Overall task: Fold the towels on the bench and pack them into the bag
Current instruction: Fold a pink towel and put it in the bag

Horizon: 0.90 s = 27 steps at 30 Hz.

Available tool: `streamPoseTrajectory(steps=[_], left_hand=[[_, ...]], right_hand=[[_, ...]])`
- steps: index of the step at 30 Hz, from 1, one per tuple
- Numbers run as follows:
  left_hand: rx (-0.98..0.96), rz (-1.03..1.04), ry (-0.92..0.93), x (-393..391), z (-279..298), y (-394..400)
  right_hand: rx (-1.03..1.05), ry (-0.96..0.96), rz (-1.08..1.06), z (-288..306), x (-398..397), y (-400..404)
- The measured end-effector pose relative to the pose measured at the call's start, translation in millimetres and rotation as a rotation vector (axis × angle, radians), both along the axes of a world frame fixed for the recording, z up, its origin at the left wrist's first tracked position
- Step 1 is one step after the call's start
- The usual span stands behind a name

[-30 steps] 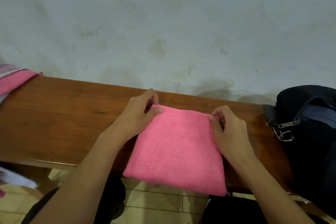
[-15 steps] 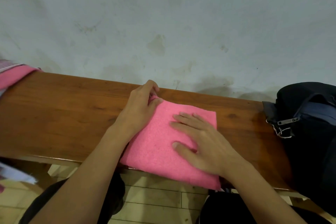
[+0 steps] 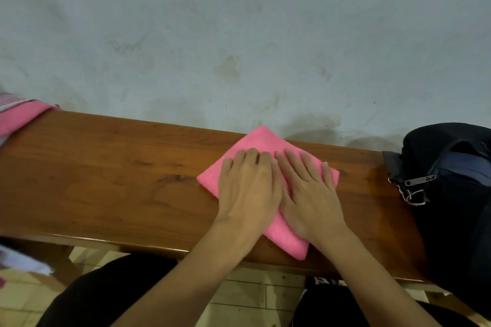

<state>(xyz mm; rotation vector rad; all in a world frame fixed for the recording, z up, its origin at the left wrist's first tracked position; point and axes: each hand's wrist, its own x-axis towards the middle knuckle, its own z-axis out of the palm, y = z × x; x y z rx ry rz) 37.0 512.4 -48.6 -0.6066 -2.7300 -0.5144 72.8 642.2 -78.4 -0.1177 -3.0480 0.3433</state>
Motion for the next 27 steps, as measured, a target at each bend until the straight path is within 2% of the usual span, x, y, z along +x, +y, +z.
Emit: streamPoseTrajectory(steps=[4, 10, 16, 19, 22, 24, 27], left_hand=[[-0.176, 0.078, -0.155, 7, -9, 0], [-0.341, -0.056, -0.387, -1, -11, -1], [-0.43, -0.262, -0.295, -29, -5, -32], [-0.344, -0.161, -0.157, -29, 0, -40], [-0.096, -0.019, -0.222, -11, 4, -31], [-0.095, 0.015, -0.3, 1, -2, -23], [-0.212, 0.01, -0.349, 4, -18, -17]], right_hand=[[-0.031, 0.014, -0.062, 1, 1, 1], [0.025, 0.048, -0.102, 16, 6, 9], [0.156, 0.251, -0.143, 26, 9, 5], [0.199, 0.305, -0.119, 24, 10, 0], [0.089, 0.391, 0.006, 23, 7, -1], [0.065, 0.327, 0.126, 20, 6, -4], [0.116, 0.067, 0.195, 12, 6, -3]])
